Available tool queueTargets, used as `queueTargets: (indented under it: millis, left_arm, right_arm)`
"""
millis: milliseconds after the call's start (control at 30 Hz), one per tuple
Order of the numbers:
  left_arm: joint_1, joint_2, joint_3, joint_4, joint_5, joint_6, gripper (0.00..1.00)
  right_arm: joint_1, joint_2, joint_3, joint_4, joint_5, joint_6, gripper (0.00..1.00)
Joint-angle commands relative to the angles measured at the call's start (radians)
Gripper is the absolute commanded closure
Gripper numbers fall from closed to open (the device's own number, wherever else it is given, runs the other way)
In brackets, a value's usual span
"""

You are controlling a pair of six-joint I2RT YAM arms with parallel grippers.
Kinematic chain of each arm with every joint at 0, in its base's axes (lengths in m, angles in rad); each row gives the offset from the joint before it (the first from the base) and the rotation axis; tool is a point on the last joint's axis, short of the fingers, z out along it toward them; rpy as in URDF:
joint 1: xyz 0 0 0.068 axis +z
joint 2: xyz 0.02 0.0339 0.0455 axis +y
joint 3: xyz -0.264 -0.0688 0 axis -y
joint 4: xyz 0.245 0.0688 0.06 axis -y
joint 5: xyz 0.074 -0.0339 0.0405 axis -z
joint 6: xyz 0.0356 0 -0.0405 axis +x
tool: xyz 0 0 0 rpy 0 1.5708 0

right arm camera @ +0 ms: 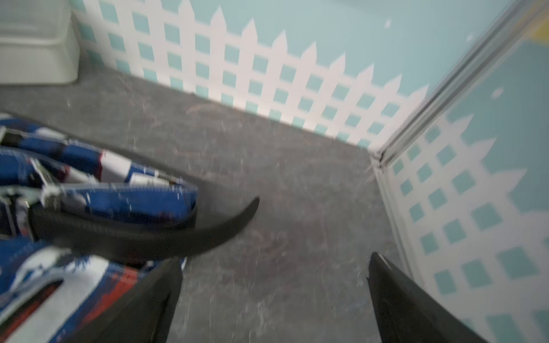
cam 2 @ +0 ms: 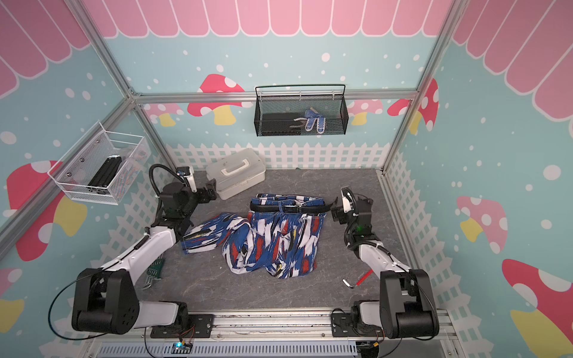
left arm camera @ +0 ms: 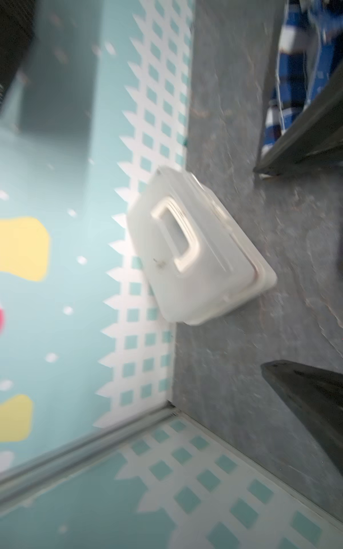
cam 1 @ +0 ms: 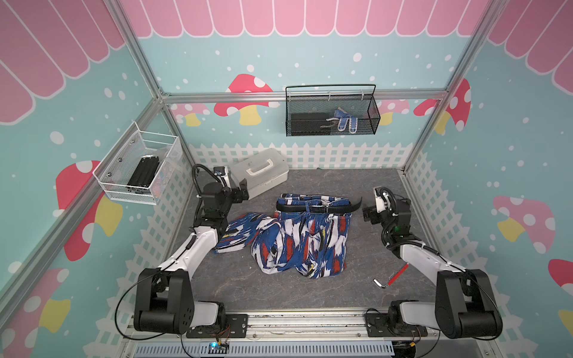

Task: Remove the belt from the trousers
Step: Adjust the trousers at the center of the board.

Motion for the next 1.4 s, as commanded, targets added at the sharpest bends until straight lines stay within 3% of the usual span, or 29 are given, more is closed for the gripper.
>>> queueTargets:
  millis: [0,133,233,300,467,800,1100,1367]
  left_arm:
    - [-0.063,-0.002,0.051,-0.282,0.016,-0.295,0.04]
    - [-0.071,0.056,0.044,-0.359,0.202,-0.730,0.24]
    - [-0.101,0.067,-0.022,-0.317,0.279,-0.941,0.26]
    - [-0.137,0.064,-0.043,-0.301,0.293,-1.003,0.27]
    - [-0.214,0.068,-0.045,-0.321,0.270,-1.012,0.26]
    - [-0.221,0.131,-0.026,-0.334,0.287,-0.983,0.26]
    - [-0.221,0.207,0.005,-0.332,0.305,-0.979,0.26]
    - [-0.220,0.225,-0.005,-0.329,0.302,-0.981,0.26]
  right_arm:
    - [0.078,-0.026,0.148,-0.379,0.041,-0.270,0.01]
    - [0.253,-0.053,0.159,-0.435,-0.001,-0.536,0.01]
    - [0.332,-0.032,0.119,-0.374,-0.021,-0.581,0.01]
    - [0.355,0.016,0.118,-0.352,-0.039,-0.556,0.01]
    - [0.386,0.166,0.160,-0.244,-0.050,-0.512,0.01]
    - [0.414,0.435,0.314,-0.148,-0.075,-0.504,0.03]
    - [0.426,0.539,0.471,-0.339,-0.065,-0.496,0.10]
    - [0.430,0.563,0.495,-0.452,-0.069,-0.464,0.15]
